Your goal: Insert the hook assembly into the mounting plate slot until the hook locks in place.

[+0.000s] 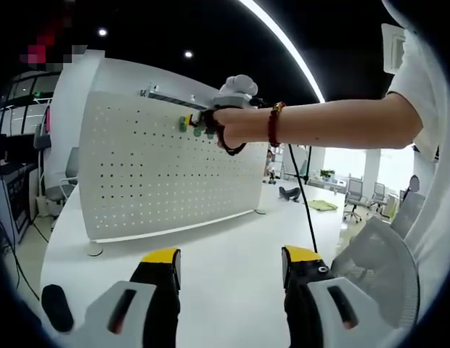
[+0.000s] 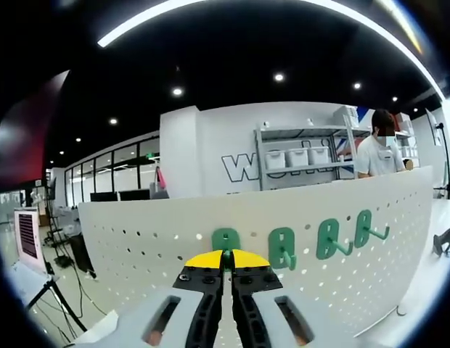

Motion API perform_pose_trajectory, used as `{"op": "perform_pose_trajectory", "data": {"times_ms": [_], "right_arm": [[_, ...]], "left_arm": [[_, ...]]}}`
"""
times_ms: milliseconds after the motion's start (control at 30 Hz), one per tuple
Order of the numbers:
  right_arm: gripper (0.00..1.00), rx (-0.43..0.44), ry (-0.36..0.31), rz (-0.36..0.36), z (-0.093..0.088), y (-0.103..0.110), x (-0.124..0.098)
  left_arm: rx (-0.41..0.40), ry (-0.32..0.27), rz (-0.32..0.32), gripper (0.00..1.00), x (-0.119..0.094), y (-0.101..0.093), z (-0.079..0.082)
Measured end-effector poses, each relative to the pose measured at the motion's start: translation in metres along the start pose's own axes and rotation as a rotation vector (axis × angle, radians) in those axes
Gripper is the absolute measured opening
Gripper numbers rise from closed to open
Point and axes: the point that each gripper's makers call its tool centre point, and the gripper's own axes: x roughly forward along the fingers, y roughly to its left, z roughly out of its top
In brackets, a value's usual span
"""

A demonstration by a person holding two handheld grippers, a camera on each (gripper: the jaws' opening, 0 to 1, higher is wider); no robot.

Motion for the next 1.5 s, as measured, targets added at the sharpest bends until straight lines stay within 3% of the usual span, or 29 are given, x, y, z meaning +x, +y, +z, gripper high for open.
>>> {"op": "perform_pose_trajectory", "data": {"times_ms": [400, 567, 600, 733, 800, 1033, 1267, 1500], "right_arm": [[0.01, -0.093, 0.023, -0.059, 0.001, -0.001, -0.001], [0.01, -0.086, 0.029, -0.062, 0.0, -0.001, -0.001], [0.01, -0.04, 0.034, -0.059, -0.001, 0.001, -0.001], [0.01, -0.049, 0.032, -0.065, 0.0, -0.001, 0.0], [0.01, 0.009, 0.034, -0.058, -0.001, -0.002, 0.0], [0.02, -0.01, 0.033, -0.049, 0.0, -0.002, 0.004], [0.02, -0.052, 0.051, -0.051, -0.001, -0.001, 0.01], [0.01, -0.192, 0.071, -0.039, -0.001, 0.0, 0.012]], "left_arm": [[-0.001, -0.004, 0.008, 0.58, -0.003, 0.002, 0.001], [-0.002, -0.003, 0.01, 0.58, -0.003, 0.002, 0.0], [-0.004, -0.004, 0.008, 0.58, -0.003, 0.002, 0.0], [-0.002, -0.004, 0.005, 0.58, -0.002, 0.001, 0.001], [-0.003, -0.005, 0.004, 0.58, -0.002, 0.001, 0.001], [-0.002, -0.004, 0.003, 0.58, -0.001, 0.001, 0.001], [-0.002, -0.005, 0.004, 0.58, -0.001, 0.002, 0.002], [-0.006, -0.001, 0.002, 0.57, 0.0, 0.002, 0.001]]}}
